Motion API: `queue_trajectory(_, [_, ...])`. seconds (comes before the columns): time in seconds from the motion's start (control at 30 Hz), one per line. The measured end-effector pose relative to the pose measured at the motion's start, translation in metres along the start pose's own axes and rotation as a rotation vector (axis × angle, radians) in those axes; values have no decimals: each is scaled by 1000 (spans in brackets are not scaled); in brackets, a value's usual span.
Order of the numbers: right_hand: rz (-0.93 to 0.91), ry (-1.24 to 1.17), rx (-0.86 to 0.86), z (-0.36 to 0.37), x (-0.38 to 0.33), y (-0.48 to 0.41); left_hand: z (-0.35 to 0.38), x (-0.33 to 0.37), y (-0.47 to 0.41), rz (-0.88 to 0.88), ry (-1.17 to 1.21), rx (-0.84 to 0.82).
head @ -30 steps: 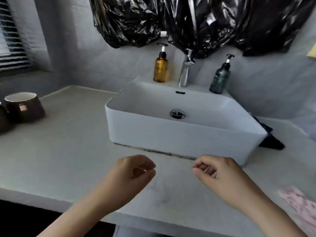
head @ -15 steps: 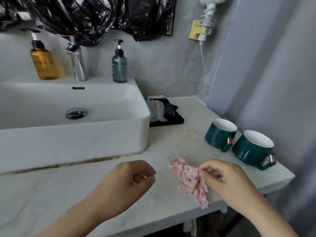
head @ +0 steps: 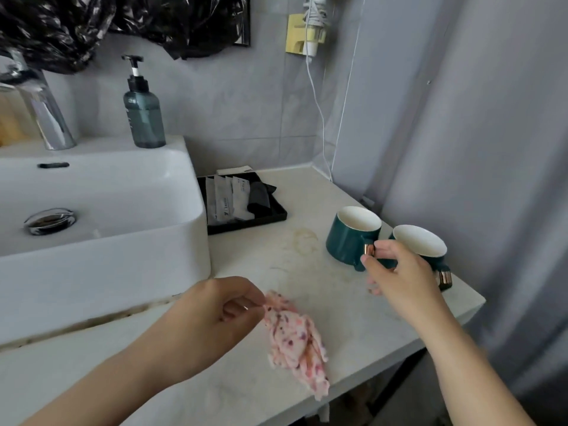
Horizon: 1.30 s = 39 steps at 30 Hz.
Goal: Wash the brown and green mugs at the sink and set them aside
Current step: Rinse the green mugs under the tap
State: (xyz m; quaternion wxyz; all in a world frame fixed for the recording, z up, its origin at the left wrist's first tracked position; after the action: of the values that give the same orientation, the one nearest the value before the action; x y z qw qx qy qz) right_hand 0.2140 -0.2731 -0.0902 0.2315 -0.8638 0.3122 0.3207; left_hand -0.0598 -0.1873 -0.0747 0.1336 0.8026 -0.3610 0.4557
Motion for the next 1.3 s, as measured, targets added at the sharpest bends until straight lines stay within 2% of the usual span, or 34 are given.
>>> queue_trajectory(0.13, [52, 29, -26, 14, -2, -12, -2, -3, -5, 3, -2, 3])
queue_trajectory(0.57, [297, -393, -37, 34, -7, -19, -20, -5, 1, -23, 3, 18])
queue_trajectory(0.7, [194, -449, -57, 27, -38, 0, -34, -1, 3, -36, 25, 41])
queue_trajectory(0.77, [134, -444, -83, 22, -56, 9, -44, 5, 4, -67, 119, 62])
queue_trajectory(0.87, [53, -471, -194, 20, -88, 25, -64, 9, 7, -162, 379, 135])
queue_trajectory(1.03, [-119, -435, -406, 26, -140, 55, -99, 6, 17, -183, 477, 251])
queue_trajectory(1.17, [-274, -451, -503, 34, -178, 76, -122, -1, 30, -237, 699, 187])
queue_trajectory(1.3, [-420, -493, -493, 45, -211, 85, -150, -4, 51, -159, 872, 139])
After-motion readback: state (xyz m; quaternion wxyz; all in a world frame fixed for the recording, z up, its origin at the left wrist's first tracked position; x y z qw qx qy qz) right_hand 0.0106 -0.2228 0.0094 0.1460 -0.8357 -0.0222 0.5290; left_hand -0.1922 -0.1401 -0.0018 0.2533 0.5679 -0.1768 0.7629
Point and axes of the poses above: each hand's wrist, its own y-axis away from the middle knuckle, its own z-axis out of the palm, x = y × z, the point moved 4 cm from there along -y, towards the middle knuckle, and after that the axes turned 10 degrees about y, right-handed, at the moved point
